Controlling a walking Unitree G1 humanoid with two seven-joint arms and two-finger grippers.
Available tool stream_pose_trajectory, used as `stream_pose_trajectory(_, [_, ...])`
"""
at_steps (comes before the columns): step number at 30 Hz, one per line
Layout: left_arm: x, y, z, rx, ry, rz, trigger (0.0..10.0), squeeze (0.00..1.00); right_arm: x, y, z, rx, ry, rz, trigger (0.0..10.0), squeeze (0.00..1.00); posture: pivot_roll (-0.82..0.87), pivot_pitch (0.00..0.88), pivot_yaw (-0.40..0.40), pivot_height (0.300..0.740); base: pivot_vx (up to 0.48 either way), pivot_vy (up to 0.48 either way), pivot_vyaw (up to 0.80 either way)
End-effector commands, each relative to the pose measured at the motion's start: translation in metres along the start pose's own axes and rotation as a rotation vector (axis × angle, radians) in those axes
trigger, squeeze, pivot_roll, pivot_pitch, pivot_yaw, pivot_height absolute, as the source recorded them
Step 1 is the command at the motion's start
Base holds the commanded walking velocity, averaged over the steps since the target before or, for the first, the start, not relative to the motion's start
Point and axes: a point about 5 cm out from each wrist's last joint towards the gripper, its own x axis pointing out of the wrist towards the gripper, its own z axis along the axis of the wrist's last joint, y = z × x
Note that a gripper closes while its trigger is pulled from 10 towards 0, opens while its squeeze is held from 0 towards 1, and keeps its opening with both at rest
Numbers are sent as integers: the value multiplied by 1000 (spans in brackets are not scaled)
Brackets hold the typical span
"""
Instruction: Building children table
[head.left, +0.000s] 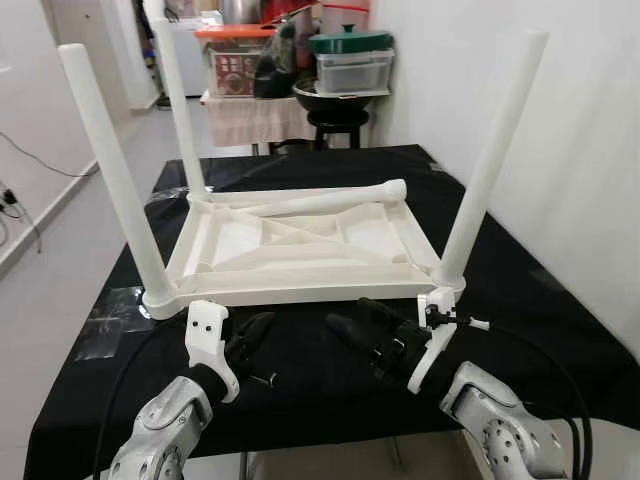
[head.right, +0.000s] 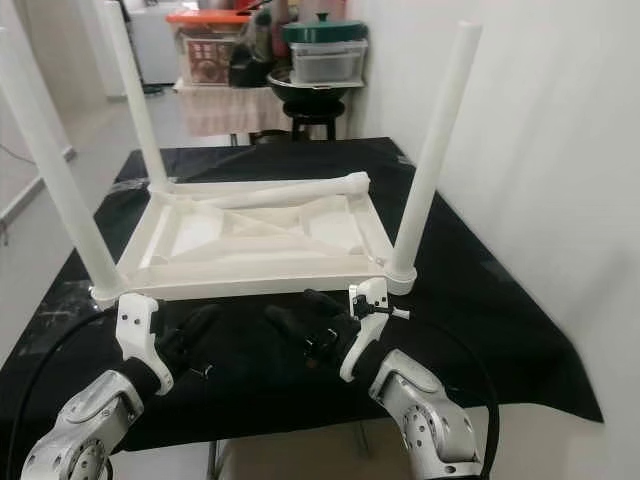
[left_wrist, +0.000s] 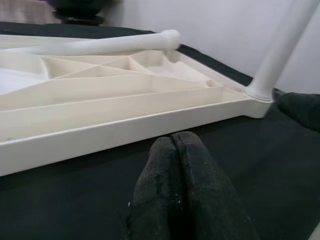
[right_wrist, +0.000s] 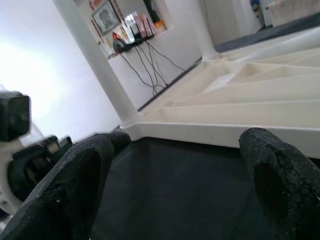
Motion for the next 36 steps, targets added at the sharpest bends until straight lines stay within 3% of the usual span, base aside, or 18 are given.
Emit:
stream_pose_trajectory(1, [-2, 2, -2, -4, 12, 11, 10000, 0, 0, 1, 1, -8, -7, 12, 10000, 0, -58, 0, -21, 740, 0, 0, 794])
stream_pose_trajectory(8, [-2, 4, -3, -5, 15, 12, 10000, 0, 1, 1, 0, 14, -7, 5, 10000, 0, -57, 0, -19, 740, 0, 0, 743])
stream_pose_trajectory(16, [-2, 4, -2, -1, 16, 10, 10000, 0, 2, 0, 0, 26, -14, -1, 10000, 0, -57, 0, -19, 740, 0, 0, 0])
stream_pose_trajectory(25, [-2, 4, -3, -18, 12, 11, 10000, 0, 2, 0, 0, 23, -12, -2, 10000, 0, -59, 0, -18, 740, 0, -308, 0])
stream_pose_trajectory(29, [-2, 5, -2, -28, 3, 23, 10000, 0, 2, 3, 0, -25, 9, 24, 10000, 0, -58, 0, -20, 740, 0, 0, 794])
stream_pose_trajectory(36, [-2, 5, -2, -32, 4, 23, 10000, 0, 2, 3, -1, -14, 7, 17, 10000, 0, -55, 0, -17, 740, 0, 0, 794])
